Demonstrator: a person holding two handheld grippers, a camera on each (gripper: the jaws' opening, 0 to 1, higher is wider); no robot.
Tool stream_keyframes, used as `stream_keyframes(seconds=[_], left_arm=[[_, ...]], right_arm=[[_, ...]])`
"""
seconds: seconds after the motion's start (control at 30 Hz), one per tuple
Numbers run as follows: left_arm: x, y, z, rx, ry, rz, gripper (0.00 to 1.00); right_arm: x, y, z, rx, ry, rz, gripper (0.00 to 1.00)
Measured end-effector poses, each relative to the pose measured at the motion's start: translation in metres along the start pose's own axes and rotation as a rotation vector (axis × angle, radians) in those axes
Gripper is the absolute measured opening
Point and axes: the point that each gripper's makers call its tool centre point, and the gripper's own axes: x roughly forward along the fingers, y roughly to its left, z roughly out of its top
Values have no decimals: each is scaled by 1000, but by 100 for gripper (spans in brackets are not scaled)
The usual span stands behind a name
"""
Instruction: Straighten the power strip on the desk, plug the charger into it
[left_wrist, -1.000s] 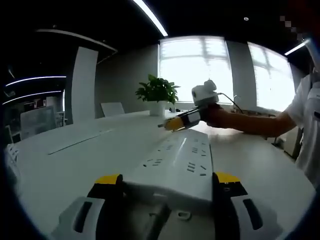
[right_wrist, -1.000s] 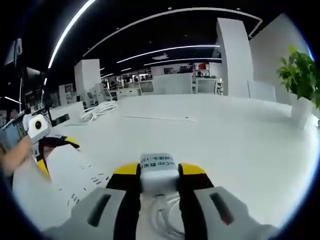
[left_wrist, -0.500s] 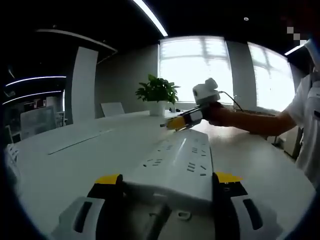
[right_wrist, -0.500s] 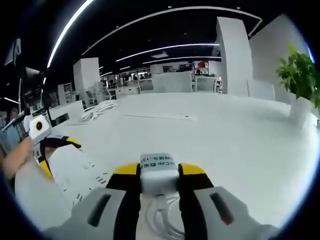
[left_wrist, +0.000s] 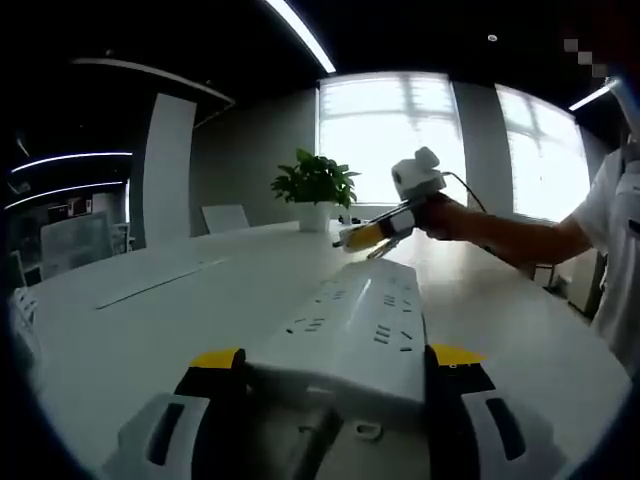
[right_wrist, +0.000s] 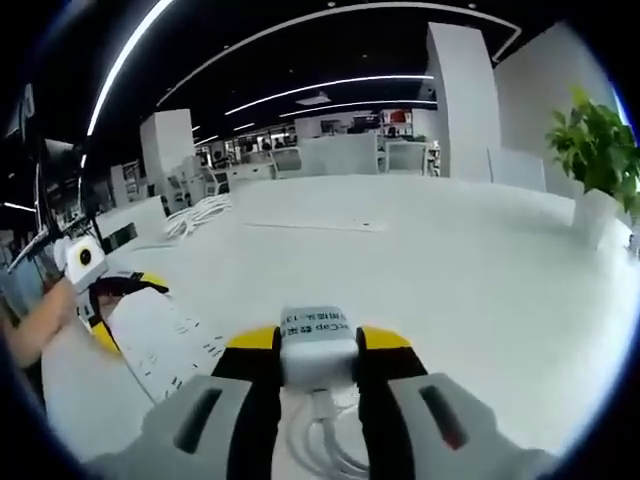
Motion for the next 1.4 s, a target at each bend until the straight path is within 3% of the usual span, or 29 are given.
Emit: stream_keyframes(seconds=[0.3,1.03,1.4], left_arm=[[0,0,0,0,0,0,74],[-1,0,0,0,0,2,74],[0,0,0,-1,1,3,74]], right_arm=[[-19,1,6,-38,54,-31,27],[-51,17,14,-37,248,3,27],[-82,20,23,-160,363,-24,27]])
